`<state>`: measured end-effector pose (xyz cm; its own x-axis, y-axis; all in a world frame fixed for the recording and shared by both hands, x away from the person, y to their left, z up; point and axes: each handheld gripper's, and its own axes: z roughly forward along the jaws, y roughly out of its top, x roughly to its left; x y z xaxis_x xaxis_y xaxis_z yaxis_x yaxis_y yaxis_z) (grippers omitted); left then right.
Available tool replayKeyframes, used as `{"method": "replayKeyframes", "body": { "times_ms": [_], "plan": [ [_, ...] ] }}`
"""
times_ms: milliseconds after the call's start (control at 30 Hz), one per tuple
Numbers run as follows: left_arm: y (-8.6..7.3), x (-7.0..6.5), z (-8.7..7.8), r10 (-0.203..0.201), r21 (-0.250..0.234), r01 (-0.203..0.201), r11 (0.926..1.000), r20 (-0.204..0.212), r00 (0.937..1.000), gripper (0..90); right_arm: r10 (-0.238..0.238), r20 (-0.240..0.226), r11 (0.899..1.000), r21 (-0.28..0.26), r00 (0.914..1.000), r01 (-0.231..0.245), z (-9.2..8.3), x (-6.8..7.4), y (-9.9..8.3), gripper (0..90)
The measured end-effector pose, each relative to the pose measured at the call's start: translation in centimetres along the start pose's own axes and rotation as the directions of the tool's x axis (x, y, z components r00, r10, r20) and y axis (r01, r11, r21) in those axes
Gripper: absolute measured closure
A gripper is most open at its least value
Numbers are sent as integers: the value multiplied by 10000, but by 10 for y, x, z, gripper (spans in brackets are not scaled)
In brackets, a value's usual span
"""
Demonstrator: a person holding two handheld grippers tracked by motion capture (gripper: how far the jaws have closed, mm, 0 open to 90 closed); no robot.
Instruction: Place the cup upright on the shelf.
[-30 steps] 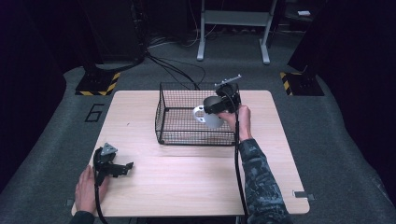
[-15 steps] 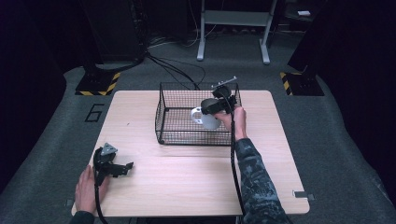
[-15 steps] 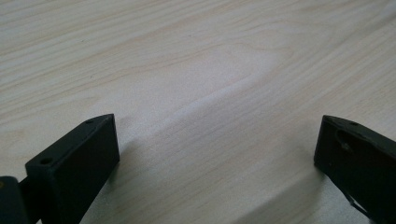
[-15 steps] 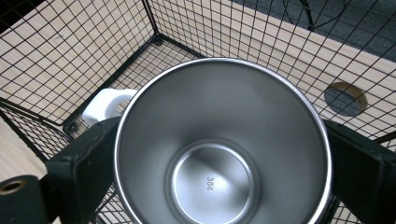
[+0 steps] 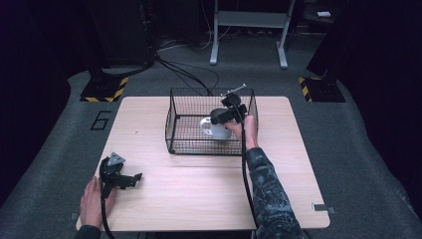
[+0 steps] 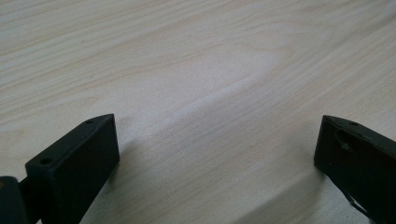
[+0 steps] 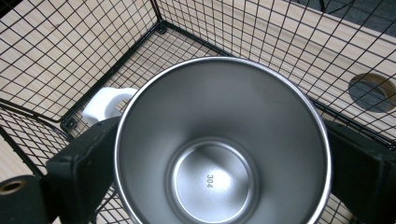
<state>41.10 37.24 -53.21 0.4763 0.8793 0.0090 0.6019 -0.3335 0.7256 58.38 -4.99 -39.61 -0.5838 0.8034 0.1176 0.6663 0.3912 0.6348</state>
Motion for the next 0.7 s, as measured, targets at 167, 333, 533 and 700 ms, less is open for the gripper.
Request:
{"method": "replayKeyframes", "body": {
  "times_ms": [167, 333, 533, 700],
  "plan": [
    [0, 0, 0, -14, 20, 14, 10000, 5, 10000, 0, 105, -16, 9999, 66, 9999, -105, 5, 0, 0, 57],
    [0, 0, 0, -14, 16, 14, 10000, 5, 10000, 0, 138, -45, 9998, 112, 9999, -138, 10, 1, -1, 57],
    [0, 0, 0, -25, 34, 25, 10000, 17, 10000, 0, 130, -37, 9997, 220, 9999, -129, 15, 2, -1, 57],
    [0, 0, 0, -21, 35, 21, 10000, 19, 10000, 0, 133, -24, 9995, 294, 9999, -132, 19, 2, -2, 57]
  ]
}}
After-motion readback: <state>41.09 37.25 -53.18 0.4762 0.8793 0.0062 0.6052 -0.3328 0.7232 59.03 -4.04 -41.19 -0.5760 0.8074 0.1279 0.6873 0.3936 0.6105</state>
